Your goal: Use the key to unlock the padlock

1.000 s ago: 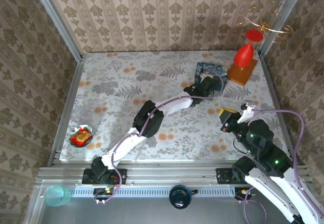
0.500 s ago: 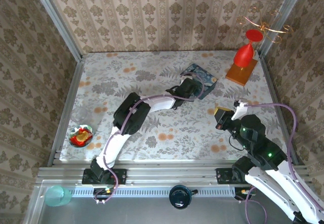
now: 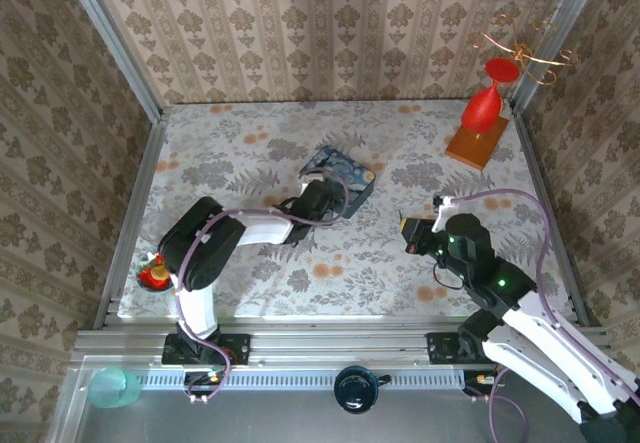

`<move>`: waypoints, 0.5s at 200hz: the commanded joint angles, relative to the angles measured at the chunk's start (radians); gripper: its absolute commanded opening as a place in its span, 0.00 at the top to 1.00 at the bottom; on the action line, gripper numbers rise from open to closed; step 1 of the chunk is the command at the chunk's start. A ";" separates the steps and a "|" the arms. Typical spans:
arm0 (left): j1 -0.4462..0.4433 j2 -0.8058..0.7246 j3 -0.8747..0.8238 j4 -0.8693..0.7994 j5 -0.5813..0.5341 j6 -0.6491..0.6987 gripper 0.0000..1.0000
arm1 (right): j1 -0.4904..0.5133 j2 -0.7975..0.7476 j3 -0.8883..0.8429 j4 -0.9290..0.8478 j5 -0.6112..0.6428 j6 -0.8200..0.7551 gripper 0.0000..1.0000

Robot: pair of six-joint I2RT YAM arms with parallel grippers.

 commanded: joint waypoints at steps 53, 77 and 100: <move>-0.117 -0.130 -0.111 -0.067 -0.078 -0.176 0.84 | 0.008 0.247 -0.004 0.152 -0.140 0.067 1.00; -0.150 -0.079 -0.071 -0.063 -0.045 -0.190 0.82 | 0.011 0.250 -0.010 0.153 -0.132 0.074 1.00; -0.172 -0.053 -0.043 -0.066 -0.027 -0.190 0.80 | 0.012 0.243 -0.010 0.134 -0.124 0.068 1.00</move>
